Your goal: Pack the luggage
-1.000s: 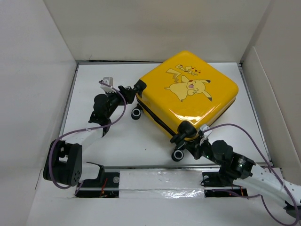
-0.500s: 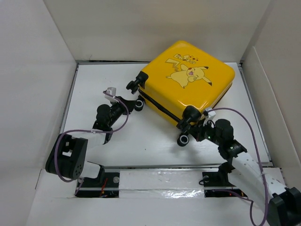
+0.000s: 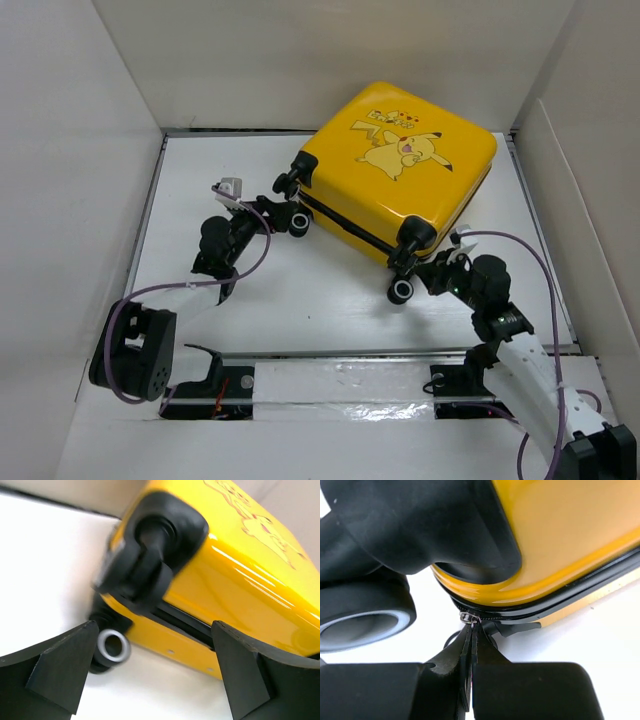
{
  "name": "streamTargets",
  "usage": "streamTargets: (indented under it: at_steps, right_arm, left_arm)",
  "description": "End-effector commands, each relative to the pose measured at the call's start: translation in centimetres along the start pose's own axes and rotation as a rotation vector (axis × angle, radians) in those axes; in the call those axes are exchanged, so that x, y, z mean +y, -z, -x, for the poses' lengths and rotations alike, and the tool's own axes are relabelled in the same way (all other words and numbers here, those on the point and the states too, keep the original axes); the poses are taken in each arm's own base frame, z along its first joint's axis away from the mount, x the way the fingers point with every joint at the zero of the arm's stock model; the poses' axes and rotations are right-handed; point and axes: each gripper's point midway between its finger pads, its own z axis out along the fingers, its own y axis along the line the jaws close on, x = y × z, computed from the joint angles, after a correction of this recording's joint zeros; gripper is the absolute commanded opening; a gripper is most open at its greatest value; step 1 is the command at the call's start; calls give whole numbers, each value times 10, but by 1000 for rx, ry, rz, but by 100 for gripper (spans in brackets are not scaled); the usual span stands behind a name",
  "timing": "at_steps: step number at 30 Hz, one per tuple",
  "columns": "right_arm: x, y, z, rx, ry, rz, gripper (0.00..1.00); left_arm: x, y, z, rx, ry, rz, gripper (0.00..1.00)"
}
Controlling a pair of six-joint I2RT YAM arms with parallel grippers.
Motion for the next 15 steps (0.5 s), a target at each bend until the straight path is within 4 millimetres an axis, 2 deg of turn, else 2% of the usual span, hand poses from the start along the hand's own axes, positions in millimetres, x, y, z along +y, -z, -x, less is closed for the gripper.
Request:
streamTargets:
  at_steps: [1, 2, 3, 5, 6, 8, 9, 10, 12, 14, 15]
  right_arm:
    - [4, 7, 72, -250, 60, 3, 0]
    - [2, 4, 70, -238, 54, 6, 0]
    - [7, 3, 71, -239, 60, 32, 0]
    - [10, 1, 70, -228, 61, 60, 0]
    - [14, -1, 68, -219, 61, 81, 0]
    - [15, -1, 67, -214, 72, 93, 0]
    - [14, -1, 66, -218, 68, 85, 0]
    - [15, -1, 66, -227, 72, 86, 0]
    - [19, -1, 66, -246, 74, 99, 0]
    - [20, -1, 67, -247, 76, 97, 0]
    - [20, -1, 66, -240, 75, 97, 0]
  left_arm:
    - [-6, 2, 26, -64, -146, 44, 97]
    - [-9, 2, 33, -86, -179, 71, 98]
    - [-2, 0, 48, -130, -230, 144, 99]
    - [4, -6, 48, -108, -266, 176, 99]
    - [6, -13, 64, -139, -284, 212, 99]
    - [20, -26, 51, -63, -323, 250, 98]
    - [23, -32, 57, -46, -360, 275, 97]
    - [25, -36, 53, -23, -367, 274, 97]
    - [20, -42, 46, 7, -380, 243, 96]
    - [23, -47, 41, 33, -384, 249, 96]
    - [19, -53, 48, 33, -390, 244, 96]
